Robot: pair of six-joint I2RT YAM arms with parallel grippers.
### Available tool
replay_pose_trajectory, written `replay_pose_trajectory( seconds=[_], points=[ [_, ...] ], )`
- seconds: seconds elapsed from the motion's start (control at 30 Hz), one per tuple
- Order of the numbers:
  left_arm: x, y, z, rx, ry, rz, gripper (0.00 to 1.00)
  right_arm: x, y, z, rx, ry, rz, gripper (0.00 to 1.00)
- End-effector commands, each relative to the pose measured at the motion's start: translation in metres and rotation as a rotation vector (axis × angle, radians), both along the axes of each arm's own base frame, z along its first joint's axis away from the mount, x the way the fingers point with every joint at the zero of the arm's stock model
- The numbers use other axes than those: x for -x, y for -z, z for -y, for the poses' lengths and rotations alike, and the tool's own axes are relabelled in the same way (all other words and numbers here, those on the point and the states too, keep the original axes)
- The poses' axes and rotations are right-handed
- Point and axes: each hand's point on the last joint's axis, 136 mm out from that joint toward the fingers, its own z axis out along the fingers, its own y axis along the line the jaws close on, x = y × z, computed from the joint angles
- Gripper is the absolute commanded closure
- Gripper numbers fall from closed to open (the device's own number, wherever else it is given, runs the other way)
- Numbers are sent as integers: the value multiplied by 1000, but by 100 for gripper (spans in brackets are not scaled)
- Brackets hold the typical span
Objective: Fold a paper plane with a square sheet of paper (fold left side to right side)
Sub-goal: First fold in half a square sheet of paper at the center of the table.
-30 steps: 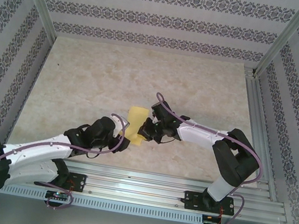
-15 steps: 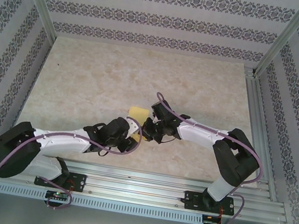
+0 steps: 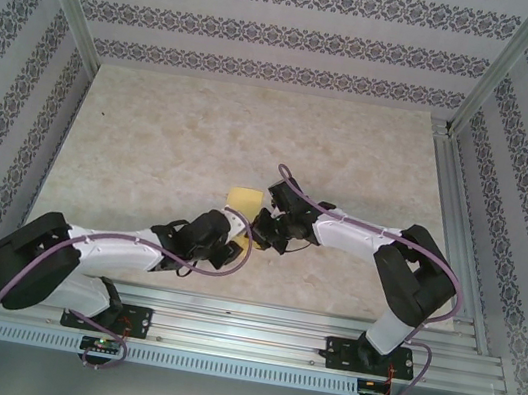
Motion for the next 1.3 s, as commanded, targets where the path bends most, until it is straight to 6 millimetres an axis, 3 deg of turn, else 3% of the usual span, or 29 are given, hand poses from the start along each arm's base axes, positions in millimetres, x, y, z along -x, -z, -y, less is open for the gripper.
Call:
replay_pose_trajectory(
  seconds=[0.0,0.17,0.27,0.47,0.73,1.0,1.27],
  points=[
    [6,-17,0,60,28,79,55,-9,-19,-9,-74,21,35,96],
    [11,-28,-5,76,65,137,51,-10,-20,-10,-78,21,37,96],
    [17,-32,3,111,132,154,48,-10,-22,-11,-87,20,32,95],
    [24,-25,13,110,217,175,42,-11,-24,-10,-92,21,23,95],
    [11,-11,12,23,176,177,43,-11,-26,-10,-102,24,22,94],
    [4,-9,14,13,155,185,59,-10,-25,-12,-107,15,14,93],
    [3,-4,18,8,157,170,84,-9,-25,-10,-100,15,16,92]
  ],
)
